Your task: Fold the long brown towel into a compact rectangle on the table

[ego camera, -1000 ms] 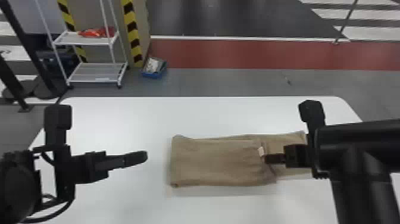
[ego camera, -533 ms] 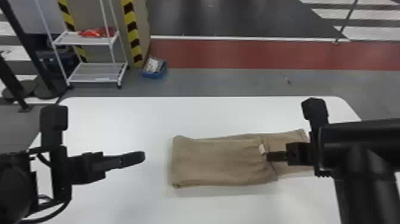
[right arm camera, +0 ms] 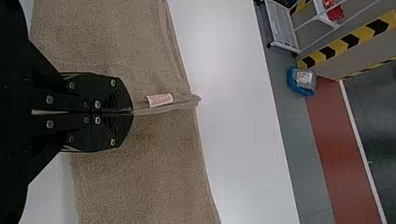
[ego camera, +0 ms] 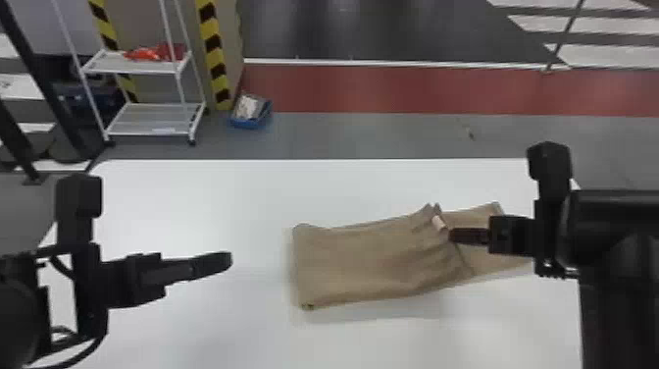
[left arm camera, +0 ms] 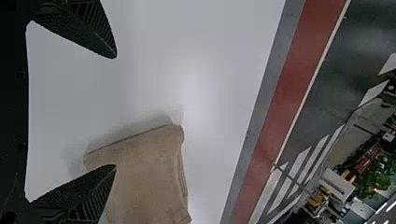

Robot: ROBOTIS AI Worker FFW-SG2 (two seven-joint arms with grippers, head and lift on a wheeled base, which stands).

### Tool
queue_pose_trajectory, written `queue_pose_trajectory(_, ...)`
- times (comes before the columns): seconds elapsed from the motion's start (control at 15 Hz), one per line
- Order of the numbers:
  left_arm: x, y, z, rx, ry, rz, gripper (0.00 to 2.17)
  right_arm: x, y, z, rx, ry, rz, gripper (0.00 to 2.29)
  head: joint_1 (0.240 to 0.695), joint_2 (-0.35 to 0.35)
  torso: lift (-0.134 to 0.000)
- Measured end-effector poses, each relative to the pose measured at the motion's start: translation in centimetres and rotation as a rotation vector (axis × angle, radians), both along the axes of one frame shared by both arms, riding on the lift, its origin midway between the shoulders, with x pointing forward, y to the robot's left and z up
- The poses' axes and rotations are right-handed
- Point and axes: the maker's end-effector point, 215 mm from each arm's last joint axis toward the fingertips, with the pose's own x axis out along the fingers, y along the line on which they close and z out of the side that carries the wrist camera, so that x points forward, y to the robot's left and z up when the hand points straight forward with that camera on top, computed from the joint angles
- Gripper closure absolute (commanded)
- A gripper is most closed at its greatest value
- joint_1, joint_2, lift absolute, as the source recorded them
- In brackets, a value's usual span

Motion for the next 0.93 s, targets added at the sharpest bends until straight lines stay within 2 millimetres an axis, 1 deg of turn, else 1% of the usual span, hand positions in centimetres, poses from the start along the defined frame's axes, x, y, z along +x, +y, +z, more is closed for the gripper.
queue_pose_trajectory(0.13,-0.3,-0.1,-0.2,0.001,0.004,-0.001,0.04,-0.7,-0.3,-2.1,-0.004,0.054,-0.008,1.25,0.695,-0.051,-0.125)
queue_pose_trajectory(0.2,-0.3,0.0,-0.3,0.001,0.006,0.0,0.04,-0.9,-0.4,-3.0,-0.008,0.076,-0.011,1.15,0.695,-0.051,-0.125)
queue_pose_trajectory(0.27,-0.4,0.1,-0.3,0.0,0.007,0.002,0.04,-1.1,-0.6,-3.5,-0.016,0.091,-0.013,0.99,0.695,-0.053,-0.125)
queue_pose_trajectory(0.33,-0.4,0.2,-0.2,-0.001,0.005,0.004,0.04,-1.3,-0.8,-4.0,-0.03,0.104,-0.017,0.94,0.695,-0.054,-0.125)
queue_pose_trajectory(0.47,-0.5,0.5,-0.2,-0.001,0.004,0.008,0.05,-1.4,-1.1,-4.3,-0.048,0.114,-0.021,0.68,0.695,-0.054,-0.125)
queue_pose_trajectory(0.93,-0.4,0.5,-0.1,0.001,0.003,0.007,0.07,-1.6,-1.7,-4.6,-0.065,0.12,-0.036,0.66,0.695,-0.062,-0.125)
